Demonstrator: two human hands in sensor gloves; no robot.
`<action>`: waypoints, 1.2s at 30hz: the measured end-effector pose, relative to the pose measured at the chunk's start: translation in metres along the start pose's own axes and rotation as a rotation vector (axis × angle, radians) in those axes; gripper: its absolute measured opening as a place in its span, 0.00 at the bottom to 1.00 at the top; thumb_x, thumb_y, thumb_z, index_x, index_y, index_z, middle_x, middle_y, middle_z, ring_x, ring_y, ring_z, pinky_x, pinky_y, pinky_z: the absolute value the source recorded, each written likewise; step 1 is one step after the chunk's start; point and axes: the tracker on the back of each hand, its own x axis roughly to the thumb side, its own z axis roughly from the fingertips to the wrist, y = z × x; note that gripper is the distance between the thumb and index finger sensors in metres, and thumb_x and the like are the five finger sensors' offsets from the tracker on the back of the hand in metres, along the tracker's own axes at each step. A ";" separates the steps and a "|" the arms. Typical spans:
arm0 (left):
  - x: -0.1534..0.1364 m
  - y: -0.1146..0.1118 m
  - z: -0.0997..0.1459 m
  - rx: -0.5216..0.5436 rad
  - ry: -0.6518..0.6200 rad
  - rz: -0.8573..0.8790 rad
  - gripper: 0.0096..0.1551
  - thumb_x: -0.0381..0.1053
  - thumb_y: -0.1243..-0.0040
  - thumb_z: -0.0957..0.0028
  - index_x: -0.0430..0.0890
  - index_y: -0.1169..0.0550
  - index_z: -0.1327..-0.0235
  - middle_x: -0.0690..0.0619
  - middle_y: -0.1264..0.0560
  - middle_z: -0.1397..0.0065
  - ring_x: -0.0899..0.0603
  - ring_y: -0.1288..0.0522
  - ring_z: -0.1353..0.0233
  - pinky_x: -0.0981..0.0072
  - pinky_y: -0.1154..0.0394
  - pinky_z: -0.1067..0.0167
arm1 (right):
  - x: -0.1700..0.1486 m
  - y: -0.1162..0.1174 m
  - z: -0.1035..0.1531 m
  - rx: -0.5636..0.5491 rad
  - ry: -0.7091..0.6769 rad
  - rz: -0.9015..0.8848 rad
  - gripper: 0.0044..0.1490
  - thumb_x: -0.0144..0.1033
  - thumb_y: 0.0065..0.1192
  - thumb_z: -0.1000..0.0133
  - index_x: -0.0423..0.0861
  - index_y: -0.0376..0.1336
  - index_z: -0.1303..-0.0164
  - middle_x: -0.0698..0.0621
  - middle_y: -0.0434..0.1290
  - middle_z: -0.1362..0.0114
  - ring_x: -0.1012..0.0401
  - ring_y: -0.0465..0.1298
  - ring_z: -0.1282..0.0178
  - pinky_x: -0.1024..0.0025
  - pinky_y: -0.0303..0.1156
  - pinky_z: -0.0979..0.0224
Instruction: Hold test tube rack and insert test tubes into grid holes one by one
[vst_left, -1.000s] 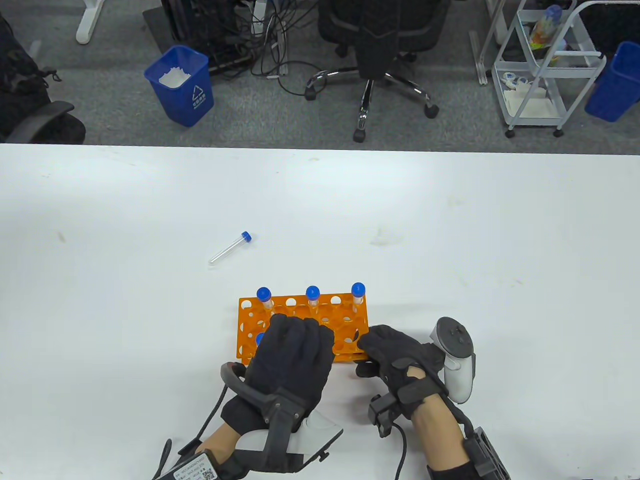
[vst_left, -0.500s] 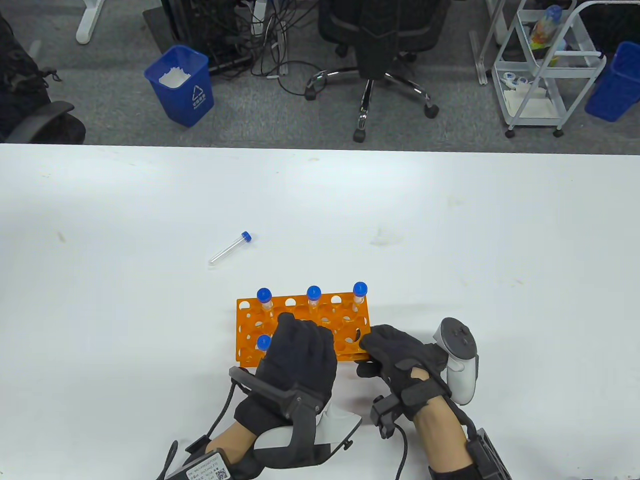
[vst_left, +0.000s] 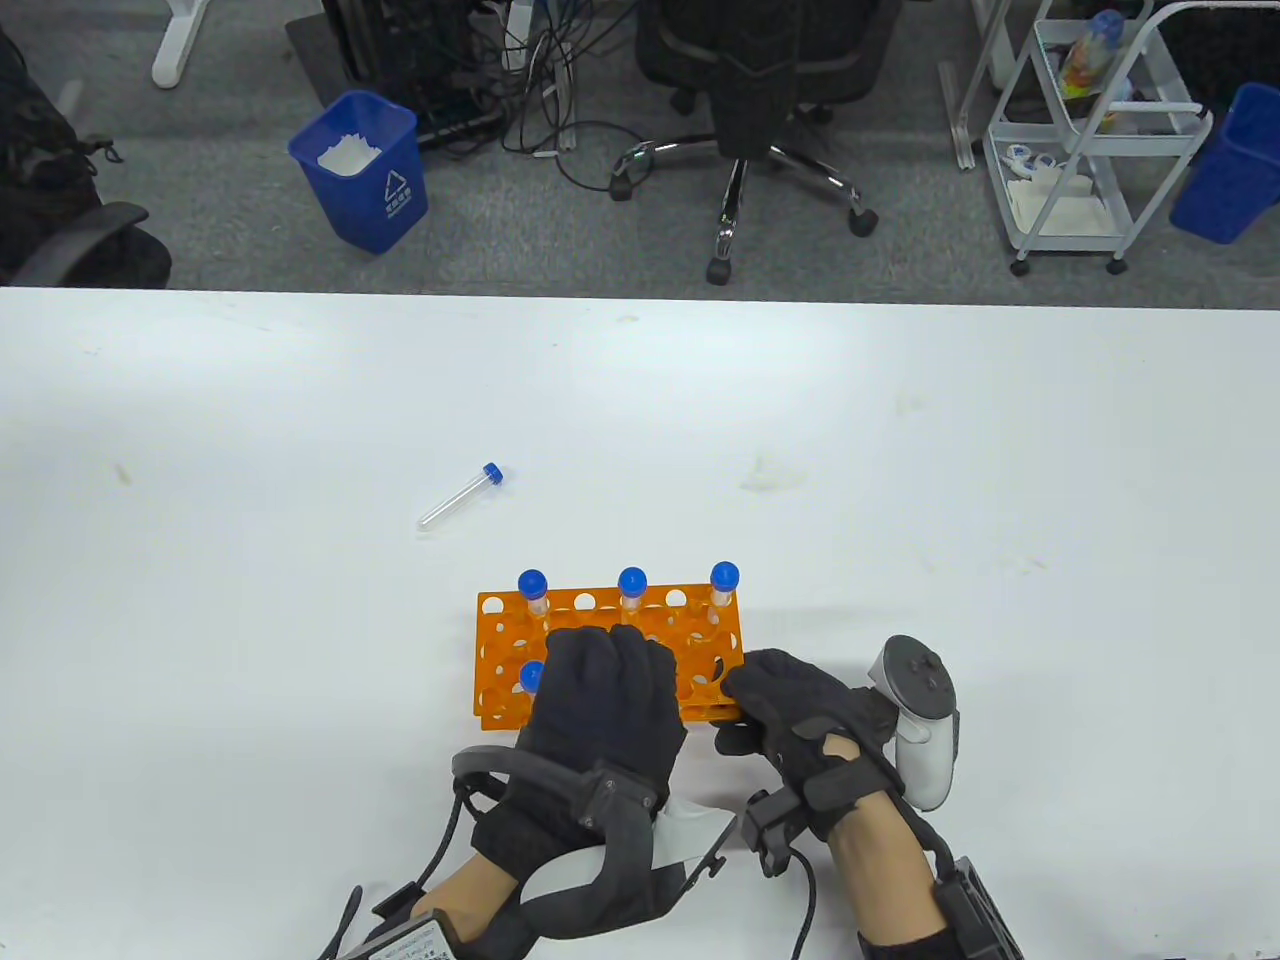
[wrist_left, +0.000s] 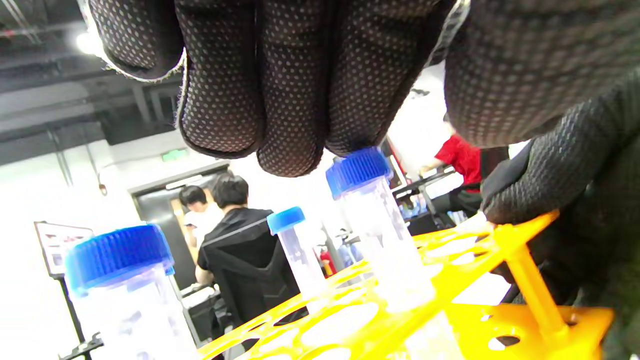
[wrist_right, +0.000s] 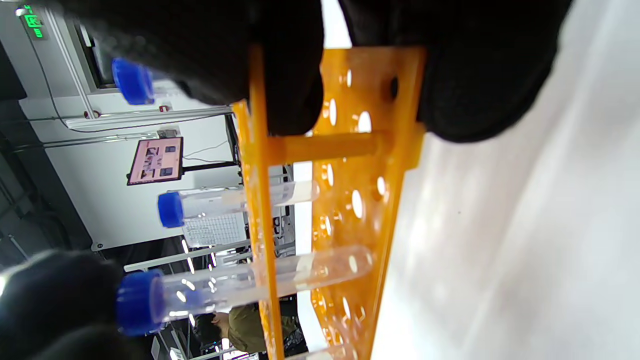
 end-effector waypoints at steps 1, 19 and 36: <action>-0.004 0.004 0.000 0.013 0.006 0.027 0.37 0.72 0.31 0.65 0.55 0.12 0.46 0.37 0.15 0.37 0.39 0.15 0.35 0.43 0.27 0.32 | 0.000 0.000 0.000 -0.002 0.000 0.000 0.26 0.40 0.63 0.50 0.35 0.70 0.50 0.22 0.58 0.26 0.30 0.70 0.39 0.40 0.78 0.46; -0.181 -0.066 -0.081 -0.126 0.395 0.273 0.37 0.70 0.37 0.59 0.52 0.16 0.40 0.38 0.20 0.32 0.36 0.15 0.37 0.44 0.22 0.39 | 0.000 -0.010 -0.001 -0.022 0.013 0.007 0.26 0.41 0.63 0.49 0.36 0.70 0.50 0.22 0.57 0.26 0.30 0.70 0.38 0.40 0.77 0.46; -0.165 -0.293 -0.143 -0.682 0.351 0.231 0.36 0.58 0.31 0.57 0.62 0.27 0.31 0.42 0.30 0.26 0.39 0.22 0.32 0.45 0.26 0.35 | -0.002 -0.022 -0.005 -0.049 0.012 0.014 0.26 0.41 0.64 0.50 0.36 0.70 0.50 0.22 0.57 0.26 0.30 0.70 0.38 0.40 0.77 0.45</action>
